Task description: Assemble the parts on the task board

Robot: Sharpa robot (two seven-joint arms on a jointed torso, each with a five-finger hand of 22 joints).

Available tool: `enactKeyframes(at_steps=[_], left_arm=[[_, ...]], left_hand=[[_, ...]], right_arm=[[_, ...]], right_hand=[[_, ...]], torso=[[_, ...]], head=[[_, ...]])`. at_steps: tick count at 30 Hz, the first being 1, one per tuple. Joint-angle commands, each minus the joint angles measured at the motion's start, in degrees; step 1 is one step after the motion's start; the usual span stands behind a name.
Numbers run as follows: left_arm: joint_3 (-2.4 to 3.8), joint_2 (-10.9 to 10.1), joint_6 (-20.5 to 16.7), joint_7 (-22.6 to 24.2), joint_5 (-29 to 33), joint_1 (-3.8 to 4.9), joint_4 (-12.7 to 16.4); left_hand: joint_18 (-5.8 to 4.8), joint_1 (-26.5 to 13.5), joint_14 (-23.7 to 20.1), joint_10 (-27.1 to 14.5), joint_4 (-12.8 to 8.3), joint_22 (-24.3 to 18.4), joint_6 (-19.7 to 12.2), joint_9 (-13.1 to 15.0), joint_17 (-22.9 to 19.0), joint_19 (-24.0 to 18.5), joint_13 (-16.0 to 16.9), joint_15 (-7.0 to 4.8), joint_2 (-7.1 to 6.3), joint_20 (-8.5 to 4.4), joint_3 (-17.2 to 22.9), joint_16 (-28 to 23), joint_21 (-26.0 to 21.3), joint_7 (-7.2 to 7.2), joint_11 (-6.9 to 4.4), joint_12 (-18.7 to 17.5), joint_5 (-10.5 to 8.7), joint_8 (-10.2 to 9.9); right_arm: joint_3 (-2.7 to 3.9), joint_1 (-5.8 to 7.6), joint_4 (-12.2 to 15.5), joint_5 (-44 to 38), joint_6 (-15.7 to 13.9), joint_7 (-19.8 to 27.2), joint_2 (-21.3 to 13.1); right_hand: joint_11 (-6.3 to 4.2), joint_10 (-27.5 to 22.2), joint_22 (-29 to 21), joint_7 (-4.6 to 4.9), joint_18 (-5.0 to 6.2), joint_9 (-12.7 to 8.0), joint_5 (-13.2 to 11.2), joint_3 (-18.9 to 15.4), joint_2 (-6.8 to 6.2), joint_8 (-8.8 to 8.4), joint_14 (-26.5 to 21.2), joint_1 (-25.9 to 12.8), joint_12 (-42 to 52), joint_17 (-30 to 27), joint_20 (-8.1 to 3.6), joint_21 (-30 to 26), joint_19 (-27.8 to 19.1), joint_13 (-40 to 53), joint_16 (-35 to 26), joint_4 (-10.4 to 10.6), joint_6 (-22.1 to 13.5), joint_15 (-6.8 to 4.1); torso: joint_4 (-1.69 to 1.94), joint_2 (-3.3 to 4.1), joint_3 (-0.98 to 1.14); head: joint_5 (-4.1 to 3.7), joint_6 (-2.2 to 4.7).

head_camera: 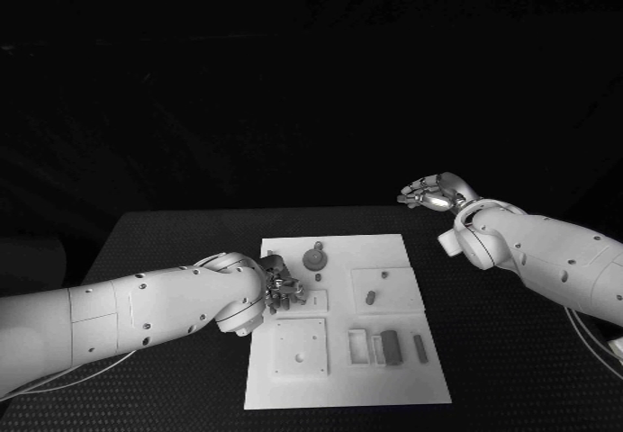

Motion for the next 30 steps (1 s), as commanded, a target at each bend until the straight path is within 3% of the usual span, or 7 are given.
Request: enactKeyframes(at_steps=[1, 21, 30], left_arm=[[0.03, 0.13, 0.59, 0.05, -0.45, -0.08, 0.05], [0.03, 0.19, 0.86, -0.07, -0.50, -0.15, -0.18], [0.03, 0.58, 3.34, -0.28, -4.26, -0.22, -0.32]], left_hand=[[1.10, 0.38, 0.19, 0.99, -2.16, 1.29, 1.35, 0.03, 0.06, 0.16, 0.09, -0.29, 0.21, -0.13, 2.67, 0.32, 0.40, -0.87, -0.63, -0.28, 0.05, 0.02], [1.09, 0.37, 0.22, 1.03, -2.15, 1.29, 1.40, -0.12, 0.09, 0.18, 0.12, -0.31, 0.19, -0.16, 2.73, 0.33, 0.46, -0.87, -0.64, -0.30, 0.02, 0.00], [1.10, 0.22, 0.50, 1.41, -2.12, 1.34, 1.83, -0.35, 0.23, 0.49, 0.30, -0.42, 0.00, -0.27, 2.70, 0.54, 0.76, -1.01, -0.80, -0.14, -0.04, 0.17]], right_arm=[[0.01, -0.03, 0.00, -0.10, 0.96, 0.70, 0.07], [0.01, -0.04, 0.11, -0.05, 1.19, 0.79, 0.07], [0.01, -0.04, 0.22, -0.02, 1.36, 0.81, 0.03]], right_hand=[[0.42, 0.04, 0.10, -0.09, -0.86, -0.06, 0.09, -0.36, -0.03, 0.35, -0.37, 0.43, -0.22, 0.10, -0.02, -0.21, -0.55, -0.12, -0.35, -0.12, -0.33, -0.01], [0.50, -0.02, 0.32, -0.08, -0.94, -0.22, 0.09, -0.45, 0.00, 0.42, -0.52, 0.43, -0.38, 0.27, -0.03, -0.42, -0.64, -0.34, -0.59, -0.10, -0.36, 0.07], [0.50, -0.02, 0.39, -0.09, -0.96, -0.27, 0.09, -0.47, 0.00, 0.45, -0.56, 0.46, -0.42, 0.33, -0.04, -0.49, -0.67, -0.40, -0.67, -0.12, -0.35, 0.09]], torso=[[0.00, 0.00, -0.04], [-0.01, 0.01, -0.01], [-0.03, 0.03, 0.02]], head=[[-0.04, -0.04], [0.03, -0.08], [0.11, -0.30]])
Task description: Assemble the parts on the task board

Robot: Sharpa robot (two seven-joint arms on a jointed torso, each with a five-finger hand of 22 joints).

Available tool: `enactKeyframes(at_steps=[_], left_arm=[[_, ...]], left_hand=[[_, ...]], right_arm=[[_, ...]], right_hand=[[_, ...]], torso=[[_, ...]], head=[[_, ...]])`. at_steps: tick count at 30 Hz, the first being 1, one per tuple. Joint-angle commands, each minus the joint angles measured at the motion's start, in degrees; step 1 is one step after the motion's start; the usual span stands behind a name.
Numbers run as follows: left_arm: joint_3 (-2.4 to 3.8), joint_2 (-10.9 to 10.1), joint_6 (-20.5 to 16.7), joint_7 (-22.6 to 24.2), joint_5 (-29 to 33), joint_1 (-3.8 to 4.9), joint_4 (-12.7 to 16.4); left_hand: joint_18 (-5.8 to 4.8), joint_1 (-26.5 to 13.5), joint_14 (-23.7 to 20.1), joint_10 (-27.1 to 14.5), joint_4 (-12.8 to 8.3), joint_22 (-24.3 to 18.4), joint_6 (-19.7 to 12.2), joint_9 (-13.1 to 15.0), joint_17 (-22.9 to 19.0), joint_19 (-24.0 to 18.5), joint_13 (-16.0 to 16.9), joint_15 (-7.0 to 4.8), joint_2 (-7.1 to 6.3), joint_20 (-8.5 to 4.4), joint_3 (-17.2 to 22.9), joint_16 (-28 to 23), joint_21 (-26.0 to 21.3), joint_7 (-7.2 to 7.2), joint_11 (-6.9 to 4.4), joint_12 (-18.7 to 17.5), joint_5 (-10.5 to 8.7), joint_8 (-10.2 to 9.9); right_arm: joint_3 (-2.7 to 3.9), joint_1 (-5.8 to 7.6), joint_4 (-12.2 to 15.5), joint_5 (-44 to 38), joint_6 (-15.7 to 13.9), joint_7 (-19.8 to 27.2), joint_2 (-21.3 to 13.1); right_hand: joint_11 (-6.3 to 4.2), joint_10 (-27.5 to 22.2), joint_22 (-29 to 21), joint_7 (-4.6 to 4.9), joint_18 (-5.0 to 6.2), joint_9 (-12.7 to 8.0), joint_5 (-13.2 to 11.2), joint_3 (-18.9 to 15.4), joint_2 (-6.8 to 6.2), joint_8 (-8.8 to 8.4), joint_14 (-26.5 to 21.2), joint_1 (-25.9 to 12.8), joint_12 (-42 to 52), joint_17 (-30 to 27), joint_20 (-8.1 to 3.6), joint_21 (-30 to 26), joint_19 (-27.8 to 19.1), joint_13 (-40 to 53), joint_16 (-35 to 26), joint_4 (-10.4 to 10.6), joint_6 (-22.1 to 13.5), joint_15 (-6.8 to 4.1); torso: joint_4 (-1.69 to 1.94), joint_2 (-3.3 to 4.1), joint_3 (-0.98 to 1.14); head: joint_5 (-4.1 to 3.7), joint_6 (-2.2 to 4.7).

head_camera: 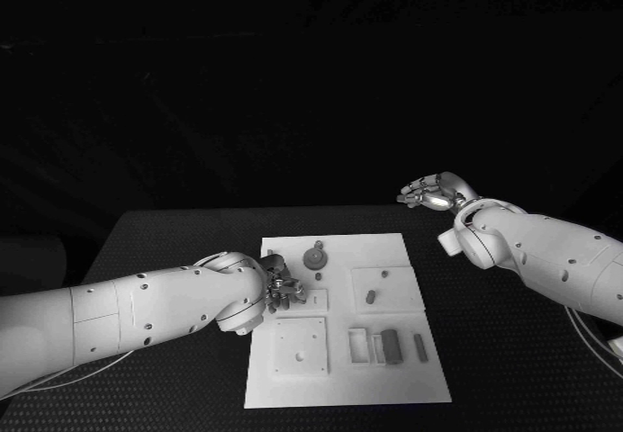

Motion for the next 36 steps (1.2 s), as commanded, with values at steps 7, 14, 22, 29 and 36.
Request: enactKeyframes(at_steps=[7, 14, 22, 29, 36], left_arm=[[0.03, 0.57, 3.47, -0.26, -3.40, -0.20, -0.18], [0.03, 0.74, 4.47, -0.41, -4.51, -0.23, -0.18], [0.04, 1.14, 3.45, -0.19, -4.51, -0.23, -0.34], [0.04, 1.47, 3.47, -0.25, -4.55, -0.24, -1.11], [0.04, 2.04, 4.07, -0.11, -4.49, -0.49, -1.75]], left_hand=[[1.10, 0.18, 0.07, 1.09, -2.09, 1.36, 1.34, 0.03, 0.07, 0.18, 0.08, -0.26, 0.03, -0.16, 2.38, 0.13, 0.16, -1.12, -0.69, -0.15, 0.10, 0.31], [1.11, -0.41, 0.45, 1.56, -2.01, 1.39, 1.94, -0.25, 0.31, 0.57, 0.36, -0.44, 0.11, -0.33, 2.21, 0.45, 0.63, -1.34, -0.90, 0.11, 0.16, 0.63], [1.10, -1.05, 0.74, 1.83, -1.97, 1.41, 2.30, -0.56, 0.53, 0.86, 0.69, -0.67, 0.39, -0.55, 2.09, 0.74, 1.17, -1.50, -1.09, 0.37, -0.38, 0.99], [1.01, -2.22, 0.87, 1.78, -1.74, 1.35, 2.28, -0.93, 0.60, 0.90, 1.00, -0.85, 1.04, -0.74, 1.87, 0.77, 1.63, -1.51, -1.14, 0.47, -3.21, 1.36], [0.99, -3.77, 0.95, 1.89, -1.01, 1.33, 2.38, -0.89, 0.73, 1.04, 1.27, -0.86, 0.90, -0.77, 1.09, 0.92, 1.91, -1.54, -1.18, 0.65, -3.48, 1.75]], right_arm=[[0.01, -0.03, 0.20, -0.03, 1.08, 0.78, 0.04], [0.01, -0.04, 0.18, -0.03, 1.29, 0.79, 0.08], [0.01, -0.23, 0.11, -0.02, 1.44, 0.78, 0.18], [0.01, -0.23, 0.40, -0.02, 1.60, 0.79, 0.06], [0.01, -0.23, 0.61, 0.00, 1.78, 0.79, -0.01]], right_hand=[[0.52, -0.04, 0.15, -0.10, -0.99, -0.14, 0.09, -0.34, -0.01, 0.28, -0.42, 0.48, -0.25, 0.14, -0.04, -0.35, -0.29, -0.14, -0.31, 0.02, -0.36, -0.08], [0.54, -0.06, 0.21, -0.11, -1.01, -0.18, 0.10, -0.36, 0.00, 0.30, -0.47, 0.51, -0.29, 0.18, -0.05, -0.41, -0.29, -0.19, -0.37, 0.01, -0.37, -0.06], [0.56, -0.13, 0.34, -0.12, -1.04, -0.27, 0.10, -0.39, 0.02, 0.33, -0.65, 0.54, -0.37, 0.26, -0.06, -0.51, -0.31, -0.31, -0.56, -0.01, -0.39, -0.01], [0.57, -0.14, 0.45, -0.14, -1.08, -0.34, 0.09, -0.43, 0.03, 0.37, -0.82, 0.55, -0.42, 0.32, -0.05, -0.62, -0.35, -0.40, -0.72, -0.02, -0.39, 0.04], [0.59, -0.17, 0.56, -0.14, -1.14, -0.42, 0.09, -0.50, 0.02, 0.41, -1.01, 0.49, -0.47, 0.38, -0.04, -0.74, -0.43, -0.49, -0.89, 0.02, -0.39, 0.12]], torso=[[-0.04, 0.03, 0.01], [-0.01, -0.01, 0.02], [-0.03, 0.01, 0.02], [-0.06, 0.00, 0.02], [-0.09, 0.03, 0.01]], head=[[0.05, -0.12], [0.03, -0.21], [0.09, -0.15], [0.05, -0.20], [-0.07, -0.27]])
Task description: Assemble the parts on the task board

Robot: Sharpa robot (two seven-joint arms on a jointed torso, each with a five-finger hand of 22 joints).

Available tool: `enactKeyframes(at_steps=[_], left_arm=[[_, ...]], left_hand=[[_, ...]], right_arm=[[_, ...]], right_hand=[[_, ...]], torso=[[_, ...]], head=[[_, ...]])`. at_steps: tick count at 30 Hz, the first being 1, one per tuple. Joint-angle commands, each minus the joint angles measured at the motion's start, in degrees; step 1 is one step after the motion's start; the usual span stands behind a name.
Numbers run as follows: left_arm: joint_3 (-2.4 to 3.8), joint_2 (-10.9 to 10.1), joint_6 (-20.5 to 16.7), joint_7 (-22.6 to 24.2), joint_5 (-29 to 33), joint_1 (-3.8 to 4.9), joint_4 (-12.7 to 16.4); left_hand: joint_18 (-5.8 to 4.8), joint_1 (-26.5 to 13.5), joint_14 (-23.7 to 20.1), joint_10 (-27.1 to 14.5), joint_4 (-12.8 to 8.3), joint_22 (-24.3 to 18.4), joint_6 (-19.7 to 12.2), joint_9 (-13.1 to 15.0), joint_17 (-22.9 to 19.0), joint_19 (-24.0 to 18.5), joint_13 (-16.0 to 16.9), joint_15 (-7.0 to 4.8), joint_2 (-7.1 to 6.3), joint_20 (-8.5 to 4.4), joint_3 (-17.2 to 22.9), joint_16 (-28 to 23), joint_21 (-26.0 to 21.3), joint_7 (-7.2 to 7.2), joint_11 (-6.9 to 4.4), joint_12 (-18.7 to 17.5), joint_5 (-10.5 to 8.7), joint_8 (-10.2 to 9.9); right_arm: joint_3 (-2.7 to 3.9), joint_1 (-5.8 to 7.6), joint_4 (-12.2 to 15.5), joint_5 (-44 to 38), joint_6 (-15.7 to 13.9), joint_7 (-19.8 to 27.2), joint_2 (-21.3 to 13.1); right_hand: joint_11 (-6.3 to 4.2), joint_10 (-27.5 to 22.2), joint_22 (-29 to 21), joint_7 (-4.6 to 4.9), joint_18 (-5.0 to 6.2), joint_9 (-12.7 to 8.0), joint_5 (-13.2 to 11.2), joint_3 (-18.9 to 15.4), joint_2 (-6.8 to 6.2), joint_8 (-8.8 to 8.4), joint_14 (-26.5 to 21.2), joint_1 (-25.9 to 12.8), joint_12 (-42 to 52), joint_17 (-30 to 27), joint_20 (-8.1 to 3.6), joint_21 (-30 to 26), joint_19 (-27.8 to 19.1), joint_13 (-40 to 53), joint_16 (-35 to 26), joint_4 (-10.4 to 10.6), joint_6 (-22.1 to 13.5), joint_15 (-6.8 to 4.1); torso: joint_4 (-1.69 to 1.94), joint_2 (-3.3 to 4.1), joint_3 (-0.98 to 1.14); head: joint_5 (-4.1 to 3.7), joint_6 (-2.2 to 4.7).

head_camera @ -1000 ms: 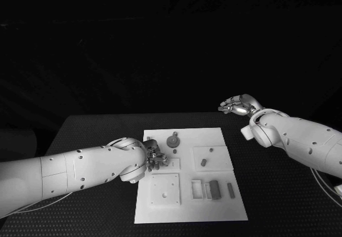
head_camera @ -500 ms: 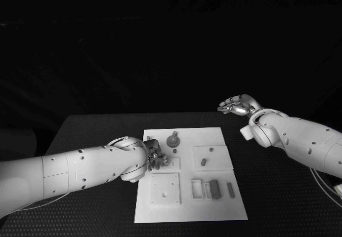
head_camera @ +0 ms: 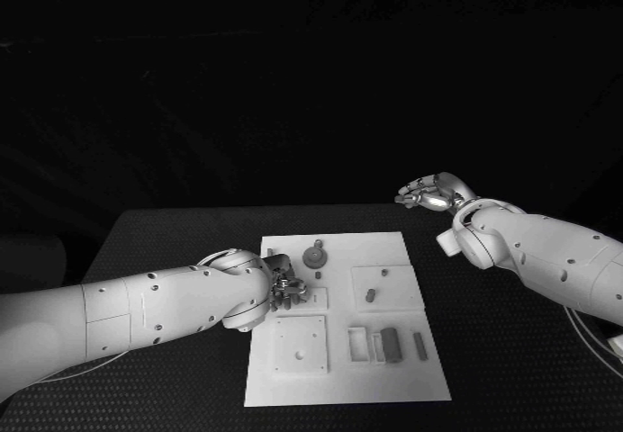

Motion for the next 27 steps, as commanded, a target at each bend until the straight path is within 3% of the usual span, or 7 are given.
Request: enactKeyframes(at_steps=[1, 9, 13, 15, 16, 20, 27], left_arm=[[-0.01, 0.29, 1.11, 0.11, -0.23, -0.21, -0.15], [-0.01, 0.20, 1.39, 0.15, -0.21, -0.25, -0.21], [0.00, -0.02, 1.13, 0.16, -0.21, -0.25, -0.09], [0.00, -0.22, 1.17, 0.13, -0.21, -0.25, 0.03], [0.00, -0.36, 1.05, 0.13, -0.21, -0.25, 0.13], [0.01, -0.74, 1.12, 0.16, -0.21, -0.25, 0.48], [0.04, -1.64, 0.18, 0.07, -0.34, -0.24, 1.19]], left_hand=[[0.98, -1.00, 0.06, -0.24, 0.63, 1.28, 0.20, -0.07, 0.11, 0.31, 0.14, -0.32, -0.06, -0.27, -0.18, 0.23, 0.39, -0.02, -0.08, 0.41, -0.26, -0.12], [1.03, -2.60, -0.04, -0.40, 2.26, 1.23, 0.00, -0.07, 0.19, 0.20, 0.34, -0.35, -0.92, -0.30, -0.81, 0.25, 0.47, -0.05, -0.08, 0.42, -0.26, 0.14], [0.97, -5.04, -0.28, -0.73, 4.02, 1.17, -0.40, -0.14, 0.17, -0.06, 0.42, -0.29, -3.05, -0.24, -1.96, 0.11, 0.40, 0.10, 0.06, 0.28, -0.28, 0.15], [0.97, -6.66, -0.39, -0.87, 4.83, 1.15, -0.59, -0.17, 0.16, -0.18, 0.45, -0.27, -4.83, -0.23, -2.87, 0.04, 0.35, 0.15, 0.10, 0.22, -0.28, 0.16], [1.11, -8.55, -0.53, -1.04, 4.87, 1.19, -0.81, -0.15, 0.19, -0.41, 0.55, -0.27, -5.08, -0.35, -4.97, 0.04, 0.32, 0.16, 0.10, 0.19, -0.21, 0.25], [1.14, -11.10, -0.73, -1.27, 5.48, 1.12, -1.12, -0.20, 0.18, -0.66, 0.62, -0.30, -7.41, -0.30, -7.18, -0.06, 0.20, 0.20, 0.13, 0.11, -0.25, 0.27], [1.32, -12.83, -1.21, -1.79, 5.83, 1.02, -1.72, -0.29, 0.17, -1.17, 0.70, -0.31, -9.31, -0.31, -8.79, -0.23, -0.12, 0.29, 0.21, -0.10, -0.23, 0.22]], right_arm=[[0.01, -0.01, 0.26, -0.02, 1.13, 0.73, -0.06], [0.01, -0.01, 0.35, 0.01, 1.29, 0.73, -0.13], [0.01, -0.04, 0.36, 0.03, 1.39, 0.74, -0.13], [0.01, -0.05, 0.37, 0.03, 1.41, 0.74, -0.14], [0.01, -0.07, 0.38, 0.03, 1.41, 0.75, -0.17], [0.01, -0.11, 0.30, 0.04, 1.40, 0.77, -0.23], [0.01, -0.21, -0.08, 0.05, 1.19, 0.94, -0.20]], right_hand=[[0.40, 0.02, 0.11, -0.13, -1.16, -0.10, 0.09, -0.48, 0.03, 0.17, -0.50, 0.49, -0.27, 0.10, -0.04, -0.32, -0.45, -0.12, -0.26, 0.00, -0.42, -0.01], [0.47, -0.12, 0.37, -0.12, -1.26, -0.27, 0.10, -0.54, 0.02, 0.20, -0.92, 0.52, -0.41, 0.22, -0.05, -0.54, -0.59, -0.31, -0.62, 0.02, -0.51, 0.15], [0.53, -0.23, 0.53, -0.12, -1.31, -0.38, 0.10, -0.58, 0.00, 0.22, -1.19, 0.54, -0.51, 0.30, -0.05, -0.66, -0.65, -0.44, -0.84, 0.05, -0.59, 0.25], [0.56, -0.29, 0.62, -0.12, -1.33, -0.43, 0.10, -0.58, 0.00, 0.22, -1.30, 0.57, -0.55, 0.35, -0.06, -0.72, -0.67, -0.49, -0.93, 0.05, -0.63, 0.30], [0.58, -0.32, 0.65, -0.13, -1.34, -0.45, 0.10, -0.58, 0.00, 0.23, -1.36, 0.57, -0.57, 0.36, -0.06, -0.74, -0.68, -0.52, -0.98, 0.05, -0.63, 0.32], [0.64, -0.43, 0.85, -0.12, -1.40, -0.58, 0.10, -0.62, -0.06, 0.24, -1.73, 0.61, -0.66, 0.45, -0.08, -0.89, -0.74, -0.65, -1.25, 0.07, -0.73, 0.49], [0.72, -0.64, 1.10, -0.17, -1.46, -0.78, 0.11, -0.65, -0.16, 0.18, -2.10, 0.66, -0.79, 0.60, -0.09, -1.08, -0.80, -0.83, -1.53, 0.10, -1.00, 0.65]], torso=[[-0.03, 0.03, -0.01], [0.02, -0.02, 0.00], [0.05, 0.00, -0.05], [0.02, 0.00, -0.06], [0.02, -0.01, -0.05], [0.06, -0.02, -0.09], [0.06, -0.02, -0.12]], head=[[-0.09, -0.08], [-0.17, -0.08], [-0.28, -0.04], [-0.29, -0.01], [-0.30, 0.00], [-0.44, 0.00], [-0.48, 0.15]])
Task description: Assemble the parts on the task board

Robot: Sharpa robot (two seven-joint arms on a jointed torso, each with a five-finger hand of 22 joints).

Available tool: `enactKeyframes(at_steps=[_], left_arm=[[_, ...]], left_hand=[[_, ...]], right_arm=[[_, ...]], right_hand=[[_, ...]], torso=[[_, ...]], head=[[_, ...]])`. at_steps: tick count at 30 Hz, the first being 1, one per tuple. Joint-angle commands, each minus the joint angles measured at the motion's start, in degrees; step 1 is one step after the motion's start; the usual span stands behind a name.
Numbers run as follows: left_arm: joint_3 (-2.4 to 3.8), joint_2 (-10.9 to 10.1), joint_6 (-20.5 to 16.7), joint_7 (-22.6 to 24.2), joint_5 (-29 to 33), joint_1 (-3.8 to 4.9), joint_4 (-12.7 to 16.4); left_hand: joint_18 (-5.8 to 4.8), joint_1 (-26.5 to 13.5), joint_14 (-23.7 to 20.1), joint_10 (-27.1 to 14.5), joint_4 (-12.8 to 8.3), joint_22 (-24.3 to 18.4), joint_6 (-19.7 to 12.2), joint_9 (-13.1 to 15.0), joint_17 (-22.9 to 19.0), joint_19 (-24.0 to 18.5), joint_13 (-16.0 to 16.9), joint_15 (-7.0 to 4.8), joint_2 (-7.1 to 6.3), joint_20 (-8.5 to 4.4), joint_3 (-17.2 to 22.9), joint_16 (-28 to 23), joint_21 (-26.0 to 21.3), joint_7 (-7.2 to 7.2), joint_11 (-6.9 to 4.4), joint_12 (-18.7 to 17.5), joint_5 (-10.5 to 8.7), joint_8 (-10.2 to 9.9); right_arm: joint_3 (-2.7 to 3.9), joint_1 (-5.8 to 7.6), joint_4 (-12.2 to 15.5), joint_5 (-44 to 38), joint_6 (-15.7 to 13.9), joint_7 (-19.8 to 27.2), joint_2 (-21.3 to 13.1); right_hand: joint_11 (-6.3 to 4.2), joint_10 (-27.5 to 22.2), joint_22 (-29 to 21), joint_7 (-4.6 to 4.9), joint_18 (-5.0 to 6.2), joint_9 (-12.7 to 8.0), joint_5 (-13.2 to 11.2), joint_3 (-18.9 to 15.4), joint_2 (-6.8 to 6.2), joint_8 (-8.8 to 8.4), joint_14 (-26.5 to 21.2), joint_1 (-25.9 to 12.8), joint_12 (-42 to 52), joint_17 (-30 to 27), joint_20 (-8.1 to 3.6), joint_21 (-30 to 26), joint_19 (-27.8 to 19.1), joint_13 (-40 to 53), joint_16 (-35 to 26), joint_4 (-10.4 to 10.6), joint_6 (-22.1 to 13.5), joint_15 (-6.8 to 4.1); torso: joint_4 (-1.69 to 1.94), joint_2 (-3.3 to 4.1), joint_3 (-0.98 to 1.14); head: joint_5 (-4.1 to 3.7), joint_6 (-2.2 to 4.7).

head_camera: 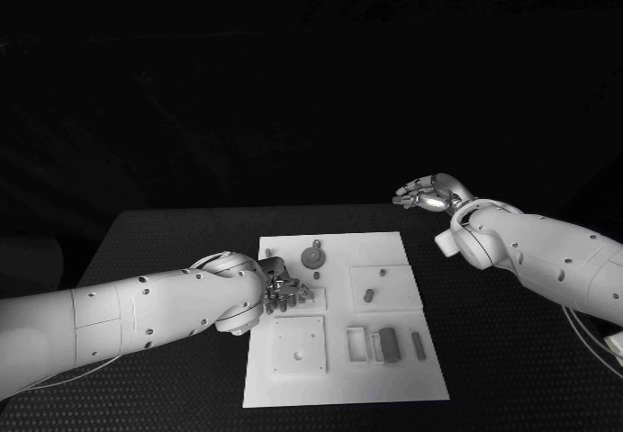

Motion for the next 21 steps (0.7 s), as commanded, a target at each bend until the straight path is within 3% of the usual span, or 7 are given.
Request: enactKeyframes(at_steps=[1, 5, 7, 12, 15, 18, 21], left_arm=[[0.08, -0.54, -0.44, 0.07, -0.30, 0.00, 0.51], [0.58, -1.29, 1.63, 0.83, -0.02, 0.00, 0.88], [1.87, -1.92, 2.56, 0.98, 2.38, 0.01, 0.70], [6.29, -3.67, 3.02, 1.86, 7.44, 0.21, -0.94], [6.77, -3.85, 3.82, 2.46, 9.60, 1.68, -3.45], [6.82, -3.15, 5.91, 2.44, 8.06, 3.46, -6.67], [6.82, -2.05, 7.13, 2.58, 4.43, 4.21, -10.55]], left_hand=[[0.49, -0.76, -0.51, -0.42, 0.13, 1.04, -0.55, -0.08, 0.04, -0.58, 0.09, 0.02, -0.34, -0.07, -0.65, -0.25, -0.42, -0.09, 0.04, -0.34, -0.13, 0.00], [0.52, -1.15, -0.89, -0.81, 0.14, 1.03, -1.03, -0.15, 0.05, -0.90, 0.13, 0.09, -1.20, 0.00, -1.10, -0.32, -0.60, 0.06, 0.16, -0.47, -0.13, -0.09], [0.44, -1.53, -1.81, -1.79, 0.11, 1.11, -1.93, -0.09, 0.13, -1.70, 0.26, 0.38, -1.55, 0.24, -1.59, -0.27, -0.88, 0.43, 0.54, -0.50, -0.13, -0.02], [0.58, -0.92, -3.82, -4.15, -4.00, 1.25, -4.96, -0.08, 0.08, -3.07, 1.10, 0.85, 2.76, 0.76, -5.00, 0.65, -0.84, 1.20, 1.06, 0.85, 0.18, 1.55], [0.41, -0.46, -4.98, -5.73, -5.81, 1.01, -6.48, -0.79, -0.61, -4.23, 0.91, 1.40, 5.68, 1.23, -6.02, 0.15, -1.40, 1.80, 1.66, 0.71, 0.07, 1.63], [0.23, -1.70, -7.59, -8.72, -5.77, 0.31, -10.46, -1.94, -1.79, -6.85, 0.02, 2.72, 5.33, 2.38, -7.04, -1.50, -3.20, 3.57, 3.13, -0.74, -0.03, 0.18], [0.55, -2.48, -7.86, -9.12, -5.38, 0.11, -12.05, -2.55, -2.17, -7.02, -0.23, 3.05, 4.69, 2.75, -7.19, -1.66, -3.60, 4.19, 3.48, -0.90, -0.04, -0.33]], right_arm=[[0.01, -0.09, -0.20, 0.02, 0.68, 0.89, 0.00], [0.01, -0.24, -0.36, 0.08, 0.78, 0.94, -0.07], [0.01, -0.32, -0.42, 0.10, 0.78, 0.96, -0.06], [0.01, -0.36, -0.49, 0.13, 0.84, 0.96, -0.16], [0.01, -0.36, -0.54, 0.13, 0.79, 0.98, -0.25], [0.01, -0.36, -0.69, 0.14, 0.65, 0.98, -0.17], [0.01, -0.37, -0.77, 0.16, 0.50, 1.05, -0.10]], right_hand=[[0.31, -0.28, 0.15, -0.01, -0.57, -0.14, 0.11, -0.36, 0.00, 0.18, -0.59, 0.51, -0.37, 0.10, -0.11, -0.43, -0.38, -0.14, -0.44, 0.14, -0.38, 0.00], [0.32, -0.38, 0.23, -0.04, -0.59, -0.20, 0.11, -0.36, -0.02, 0.16, -0.70, 0.53, -0.43, 0.15, -0.11, -0.49, -0.38, -0.21, -0.52, 0.16, -0.46, 0.02], [0.32, -0.43, 0.27, -0.04, -0.60, -0.23, 0.11, -0.37, -0.02, 0.16, -0.75, 0.52, -0.46, 0.18, -0.11, -0.52, -0.39, -0.24, -0.56, 0.18, -0.50, 0.03], [0.33, -0.48, 0.32, -0.05, -0.61, -0.27, 0.11, -0.36, 0.00, 0.17, -0.80, 0.53, -0.49, 0.22, -0.12, -0.56, -0.39, -0.28, -0.60, 0.20, -0.53, 0.06], [0.34, -0.50, 0.35, -0.04, -0.61, -0.28, 0.11, -0.36, 0.01, 0.17, -0.81, 0.53, -0.50, 0.24, -0.12, -0.57, -0.39, -0.30, -0.62, 0.21, -0.54, 0.07], [0.34, -0.53, 0.38, -0.04, -0.61, -0.30, 0.11, -0.37, 0.00, 0.18, -0.83, 0.54, -0.52, 0.26, -0.12, -0.59, -0.38, -0.32, -0.63, 0.22, -0.54, 0.07], [0.35, -0.56, 0.47, -0.07, -0.61, -0.39, 0.11, -0.37, -0.01, 0.11, -0.84, 0.57, -0.54, 0.35, -0.14, -0.64, -0.36, -0.37, -0.66, 0.23, -0.73, 0.09]], torso=[[0.00, -0.02, -0.03], [0.03, -0.02, -0.04], [0.03, -0.03, -0.02], [-0.07, -0.03, 0.03], [0.08, -0.07, 0.09], [0.09, -0.04, 0.06], [0.00, 0.01, 0.03]], head=[[-0.06, 0.16], [0.03, 0.27], [-0.03, 0.61], [-0.06, 1.07], [-0.20, 1.16], [-0.25, 1.42], [-0.01, 1.63]])
